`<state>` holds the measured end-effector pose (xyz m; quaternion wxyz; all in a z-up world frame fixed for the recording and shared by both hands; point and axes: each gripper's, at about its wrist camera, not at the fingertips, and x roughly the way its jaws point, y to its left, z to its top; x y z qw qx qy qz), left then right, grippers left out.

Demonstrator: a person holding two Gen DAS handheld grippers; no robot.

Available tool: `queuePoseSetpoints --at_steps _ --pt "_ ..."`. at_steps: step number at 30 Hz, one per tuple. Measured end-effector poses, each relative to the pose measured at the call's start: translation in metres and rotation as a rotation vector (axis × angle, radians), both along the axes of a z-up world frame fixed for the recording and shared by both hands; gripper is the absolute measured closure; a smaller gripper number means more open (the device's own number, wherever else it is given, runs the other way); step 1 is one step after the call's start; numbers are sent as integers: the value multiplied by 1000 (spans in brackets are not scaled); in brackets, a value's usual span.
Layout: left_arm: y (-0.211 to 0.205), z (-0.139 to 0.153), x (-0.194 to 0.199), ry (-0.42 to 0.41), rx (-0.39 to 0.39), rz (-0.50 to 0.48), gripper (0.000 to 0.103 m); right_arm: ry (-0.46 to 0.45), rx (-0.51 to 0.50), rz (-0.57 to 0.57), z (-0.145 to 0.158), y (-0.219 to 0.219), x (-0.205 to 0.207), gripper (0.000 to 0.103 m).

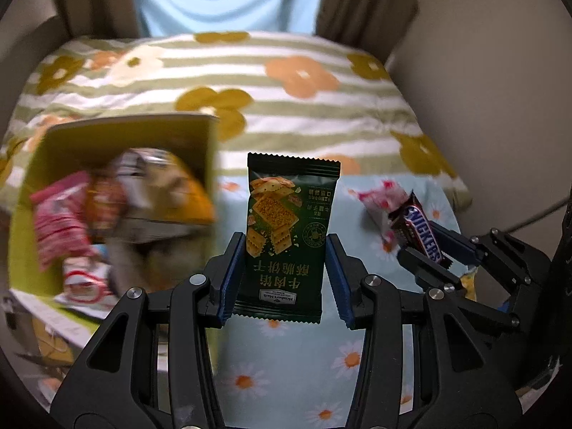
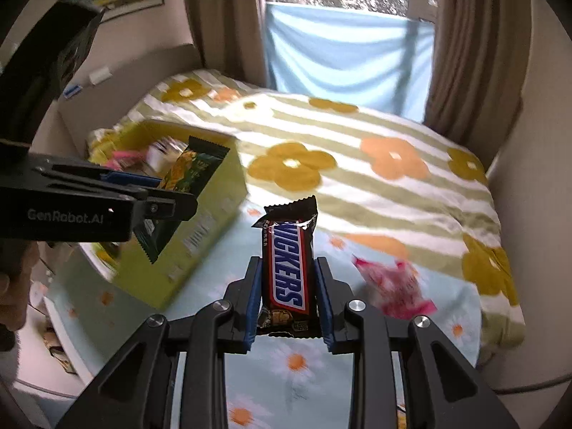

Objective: Organize snacks
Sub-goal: 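Carry the green packet and Snickers bar over the yellow box and release them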

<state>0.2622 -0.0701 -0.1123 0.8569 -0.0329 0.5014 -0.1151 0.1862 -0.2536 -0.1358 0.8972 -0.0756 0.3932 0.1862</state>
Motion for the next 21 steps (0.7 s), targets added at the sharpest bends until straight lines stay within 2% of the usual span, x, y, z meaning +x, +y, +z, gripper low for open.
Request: queuePoseSetpoints --at_steps 5,9,12,16,21 --pt "69 16 -3 -20 -25 90 62 -12 38 28 17 51 -1 77" --pt "121 15 -5 -33 40 125 62 -9 70 38 23 90 0 77" --pt "167 6 -4 -20 54 155 62 -5 64 30 23 119 5 77" --pt "206 -9 0 5 42 150 62 9 56 14 21 157 7 77" --pt "237 -32 5 38 34 84 62 70 37 -32 2 187 12 77"
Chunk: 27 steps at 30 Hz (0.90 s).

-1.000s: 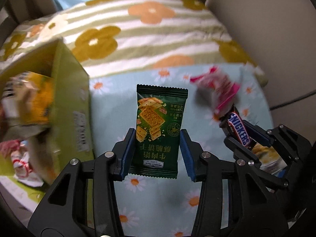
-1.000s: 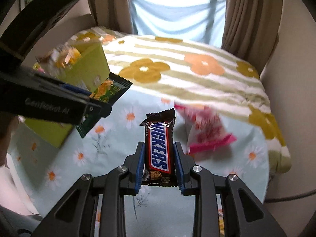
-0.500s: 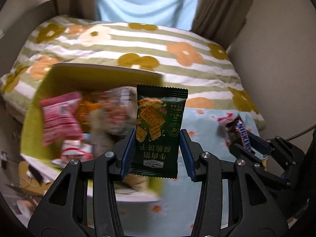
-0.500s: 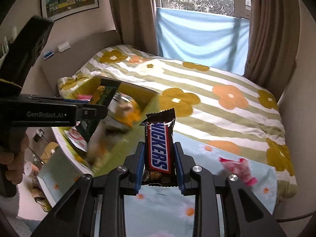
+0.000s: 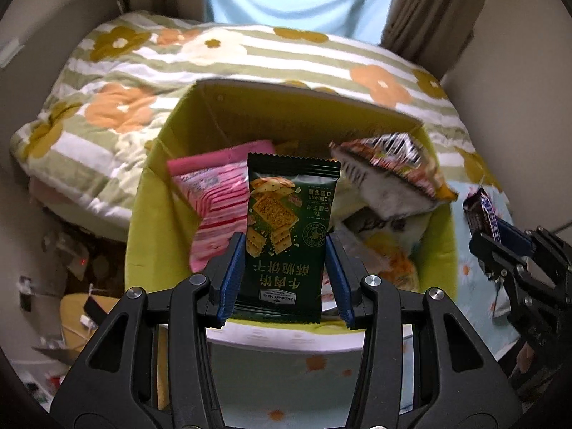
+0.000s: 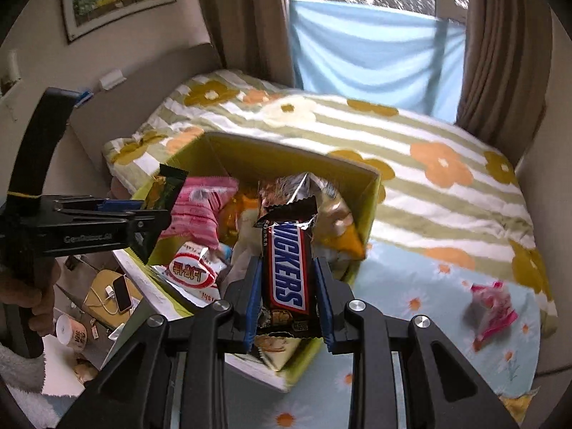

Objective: Organize snacks
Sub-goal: 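Carry the green packet and Snickers bar over the yellow box and release them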

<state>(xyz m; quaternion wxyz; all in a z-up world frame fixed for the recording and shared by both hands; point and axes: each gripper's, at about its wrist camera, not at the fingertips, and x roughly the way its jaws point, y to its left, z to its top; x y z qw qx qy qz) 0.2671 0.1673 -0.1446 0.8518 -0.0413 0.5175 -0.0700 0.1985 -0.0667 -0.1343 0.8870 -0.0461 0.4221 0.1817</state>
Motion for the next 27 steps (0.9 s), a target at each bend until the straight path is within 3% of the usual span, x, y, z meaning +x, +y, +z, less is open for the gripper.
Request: queuePoseSetpoints --at_steps 5,7,8,10,12,25,26,27 --pt "14 -20 8 36 -6 -43 62 55 0 -78 -16 11 6 77" --pt "19 -24 14 47 -36 -39 55 64 -5 -90 -16 15 6 77" --pt "20 -25 16 49 -60 -37 34 66 -10 -88 -17 17 5 77" --pt "25 -23 16 22 -83 -25 1 69 -18 -86 -17 21 5 77" --pt "26 -17 12 -20 -71 -24 0 74 -16 -79 -18 25 5 77" --pt "24 -9 -6 -51 72 -32 0 108 -18 16 -31 47 13 77" --pt "25 -8 -7 -53 68 -30 0 109 -30 21 -32 49 14 72" --pt "25 -7 -9 -53 64 -30 0 106 -43 23 -33 50 14 56"
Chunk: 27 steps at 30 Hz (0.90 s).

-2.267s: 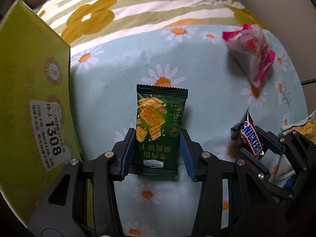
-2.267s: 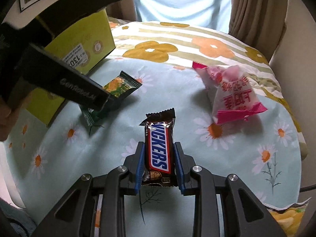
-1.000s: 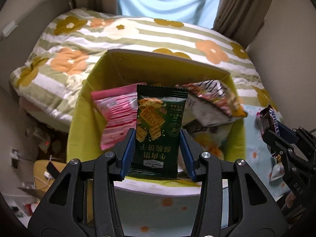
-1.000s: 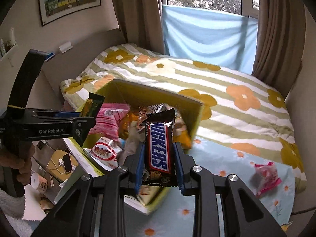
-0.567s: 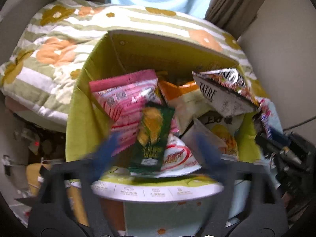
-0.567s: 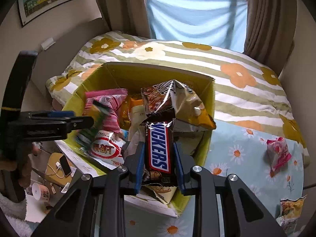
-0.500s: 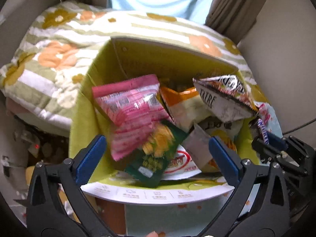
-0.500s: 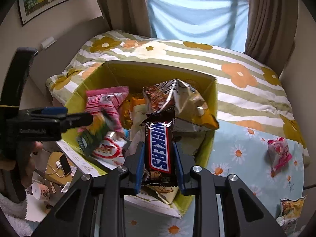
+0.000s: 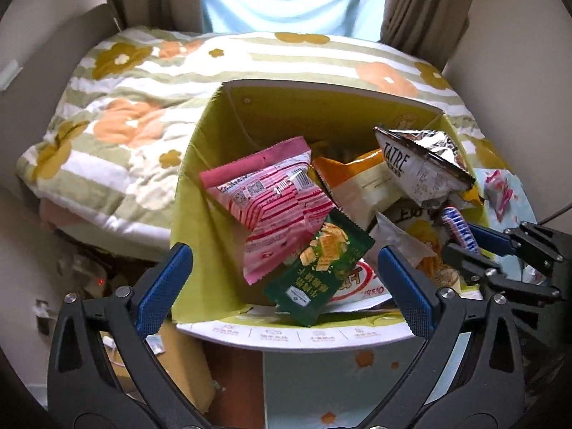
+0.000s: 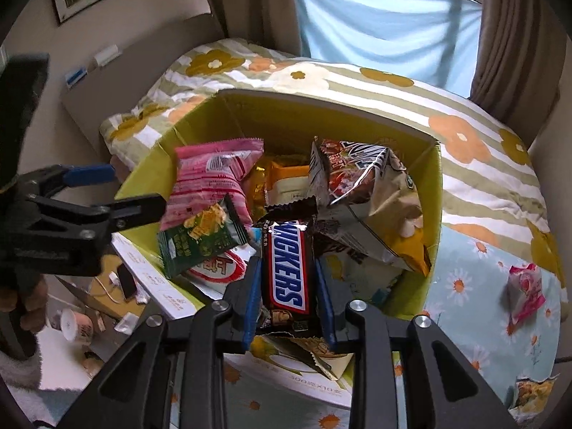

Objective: Organize snacks
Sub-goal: 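Carry the green packet and Snickers bar over the yellow box and release them, then move both grippers back over the pink packet and yellow chip bag on the cloth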

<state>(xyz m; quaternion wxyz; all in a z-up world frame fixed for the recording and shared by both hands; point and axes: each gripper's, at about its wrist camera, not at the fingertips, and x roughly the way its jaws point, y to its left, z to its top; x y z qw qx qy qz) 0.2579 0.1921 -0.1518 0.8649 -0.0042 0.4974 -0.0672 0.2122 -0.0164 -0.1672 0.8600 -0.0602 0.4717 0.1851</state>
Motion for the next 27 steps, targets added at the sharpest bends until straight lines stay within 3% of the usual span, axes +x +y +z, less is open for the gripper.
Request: queuePoseSetpoints --at_steps 1,2,3,18,27 --pt "1 1 -1 0 -1 -2 0 -11 -24 5 -1 2 -1 46" --pt "1 2 -3 -1 3 -3 0 -22 -36 7 -1 2 -2 25" --pt "0 2 -5 -2 10 -2 0 -35 -39 11 0 2 -5 13" --pt "-2 15 -16 -29 8 -13 0 -88 -34 -41 13 -12 -20 13" --pt "-33 38 -17 -90 -20 -133 0 -135 -16 -159 36 -40 -40 13"
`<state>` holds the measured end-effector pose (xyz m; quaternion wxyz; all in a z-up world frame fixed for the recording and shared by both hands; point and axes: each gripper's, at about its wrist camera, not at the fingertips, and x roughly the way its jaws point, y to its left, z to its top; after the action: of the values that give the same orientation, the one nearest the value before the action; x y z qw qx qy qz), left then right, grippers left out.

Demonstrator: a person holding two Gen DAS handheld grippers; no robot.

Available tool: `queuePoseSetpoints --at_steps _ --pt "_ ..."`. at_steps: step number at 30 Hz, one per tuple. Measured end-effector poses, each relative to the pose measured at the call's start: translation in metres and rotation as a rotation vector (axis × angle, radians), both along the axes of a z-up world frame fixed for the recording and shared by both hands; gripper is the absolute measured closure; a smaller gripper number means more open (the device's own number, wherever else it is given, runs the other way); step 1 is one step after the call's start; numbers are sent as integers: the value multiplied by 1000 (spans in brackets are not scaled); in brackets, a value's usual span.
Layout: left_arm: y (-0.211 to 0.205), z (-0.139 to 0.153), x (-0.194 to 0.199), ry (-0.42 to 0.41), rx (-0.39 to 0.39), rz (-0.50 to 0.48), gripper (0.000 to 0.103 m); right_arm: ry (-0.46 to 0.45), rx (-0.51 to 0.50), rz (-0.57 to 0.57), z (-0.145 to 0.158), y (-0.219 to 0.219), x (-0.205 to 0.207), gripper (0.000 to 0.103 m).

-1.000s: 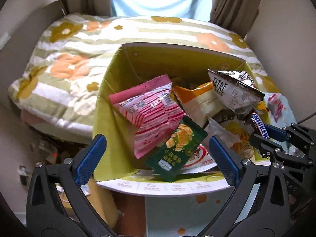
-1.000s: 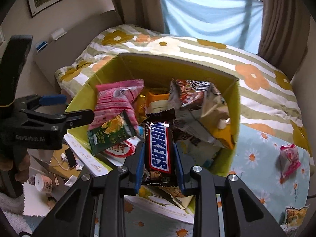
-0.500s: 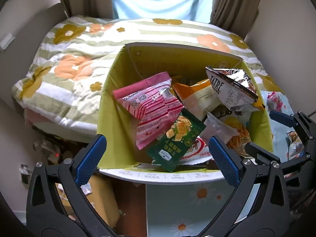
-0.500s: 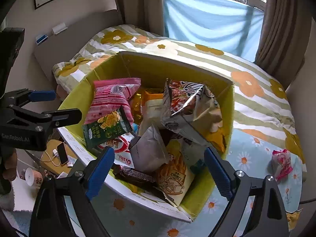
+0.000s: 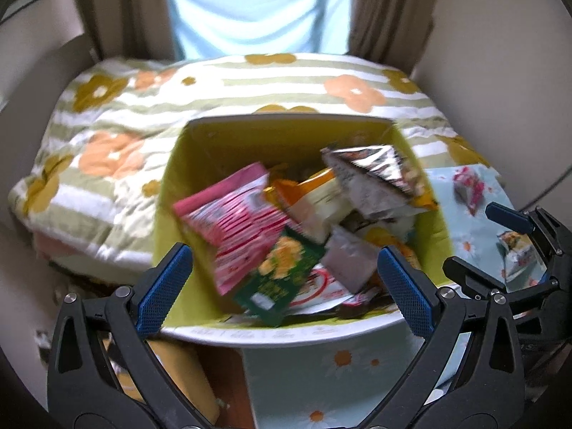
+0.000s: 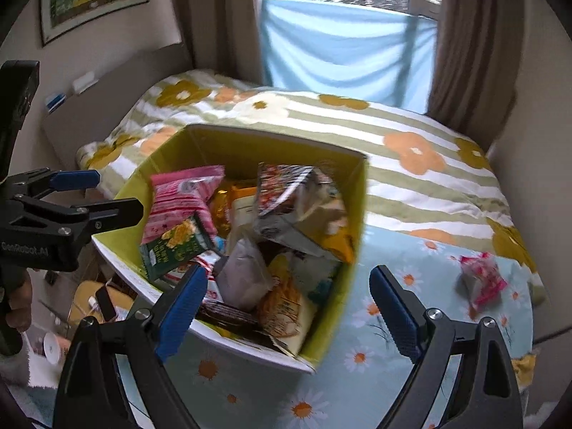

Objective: Organize snacks
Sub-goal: 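Move both grippers back over the pink packet and yellow chip bag on the cloth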

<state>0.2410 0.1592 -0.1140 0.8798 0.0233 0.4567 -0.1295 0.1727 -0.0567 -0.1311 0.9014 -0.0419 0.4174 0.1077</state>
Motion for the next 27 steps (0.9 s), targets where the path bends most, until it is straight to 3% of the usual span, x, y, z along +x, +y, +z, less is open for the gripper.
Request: queuePoseSetpoints --at_steps 10,12,18,27 --pt "-81 15 -3 -17 -92 -219 0 -72 -24 -208 18 -63 -44 12" --pt "-99 18 -4 -20 -87 -252 0 -86 -38 -254 19 -80 -54 0" --pt "-154 22 -3 -4 -80 -319 0 -99 -54 -360 21 -138 -71 0" --pt "-263 6 6 55 -40 -378 0 8 -115 -437 6 -227 -83 0"
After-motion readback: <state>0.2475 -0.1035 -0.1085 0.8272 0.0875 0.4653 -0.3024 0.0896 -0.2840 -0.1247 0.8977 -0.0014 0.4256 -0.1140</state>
